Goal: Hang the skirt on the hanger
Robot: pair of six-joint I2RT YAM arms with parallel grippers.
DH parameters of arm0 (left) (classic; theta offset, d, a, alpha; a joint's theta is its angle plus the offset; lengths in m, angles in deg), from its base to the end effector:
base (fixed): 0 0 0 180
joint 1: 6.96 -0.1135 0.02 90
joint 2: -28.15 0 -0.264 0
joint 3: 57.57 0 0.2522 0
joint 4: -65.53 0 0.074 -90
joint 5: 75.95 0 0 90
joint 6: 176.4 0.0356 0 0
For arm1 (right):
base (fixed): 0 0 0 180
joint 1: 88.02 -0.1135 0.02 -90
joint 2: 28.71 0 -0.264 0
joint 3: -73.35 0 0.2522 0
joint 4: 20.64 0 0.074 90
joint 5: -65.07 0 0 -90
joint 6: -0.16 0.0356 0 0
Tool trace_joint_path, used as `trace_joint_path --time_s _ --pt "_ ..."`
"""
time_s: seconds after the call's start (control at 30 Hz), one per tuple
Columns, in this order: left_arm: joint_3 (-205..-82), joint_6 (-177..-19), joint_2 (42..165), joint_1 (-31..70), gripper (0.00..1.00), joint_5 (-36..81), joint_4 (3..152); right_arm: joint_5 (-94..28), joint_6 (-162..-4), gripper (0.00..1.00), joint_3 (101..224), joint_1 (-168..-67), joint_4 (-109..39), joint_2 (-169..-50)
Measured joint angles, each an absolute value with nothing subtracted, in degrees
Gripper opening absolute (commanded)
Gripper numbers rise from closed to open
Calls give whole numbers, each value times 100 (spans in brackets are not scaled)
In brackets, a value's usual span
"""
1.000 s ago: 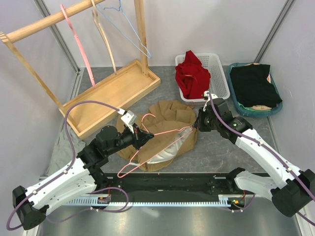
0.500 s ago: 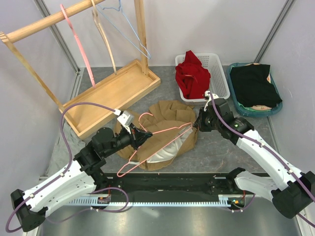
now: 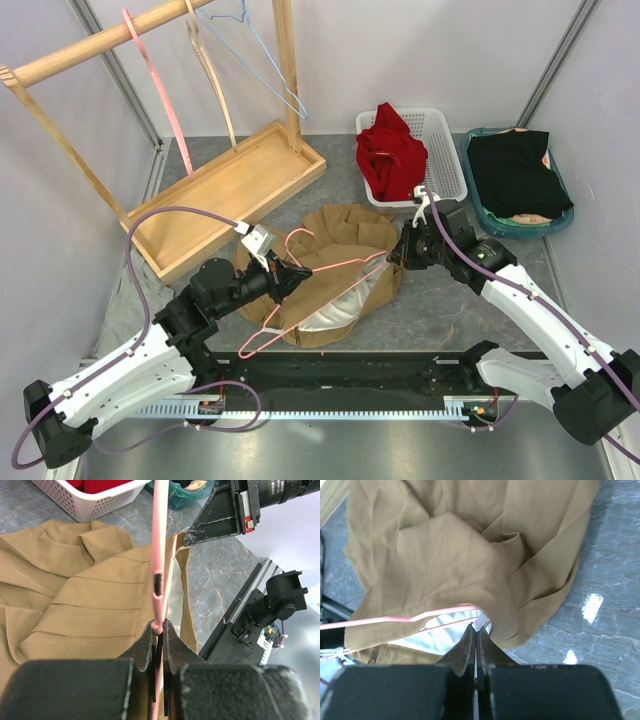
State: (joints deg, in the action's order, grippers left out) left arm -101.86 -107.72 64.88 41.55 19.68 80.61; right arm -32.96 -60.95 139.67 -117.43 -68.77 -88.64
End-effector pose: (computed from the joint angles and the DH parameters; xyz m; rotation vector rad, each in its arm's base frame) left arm 0.1080 -0.1273 0.2902 0.4990 1.7329 -0.9766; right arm 0.1891 0.1123 0.2973 -0.0859 2.3865 0.6671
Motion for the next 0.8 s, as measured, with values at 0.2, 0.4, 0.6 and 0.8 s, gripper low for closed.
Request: trace_joint_path --time_s 0.2,0.4,0.6,0.8 --pt "-10184 -10700 6553 4158 2 2182 7910 -3403 -6045 0 13967 -11741 -6877 -8864" --pt "-10125 -10630 6575 4166 2 2630 7779 -3187 -5938 0 13993 -11741 -6929 -8807" --pt "-10053 -10590 6534 4166 2 2886 7602 -3113 -5903 0 14128 -11734 -6971 -8798" --pt "-10048 -10538 6660 4166 2 3124 7482 -3231 -5925 0 14170 -11710 -6982 -8780"
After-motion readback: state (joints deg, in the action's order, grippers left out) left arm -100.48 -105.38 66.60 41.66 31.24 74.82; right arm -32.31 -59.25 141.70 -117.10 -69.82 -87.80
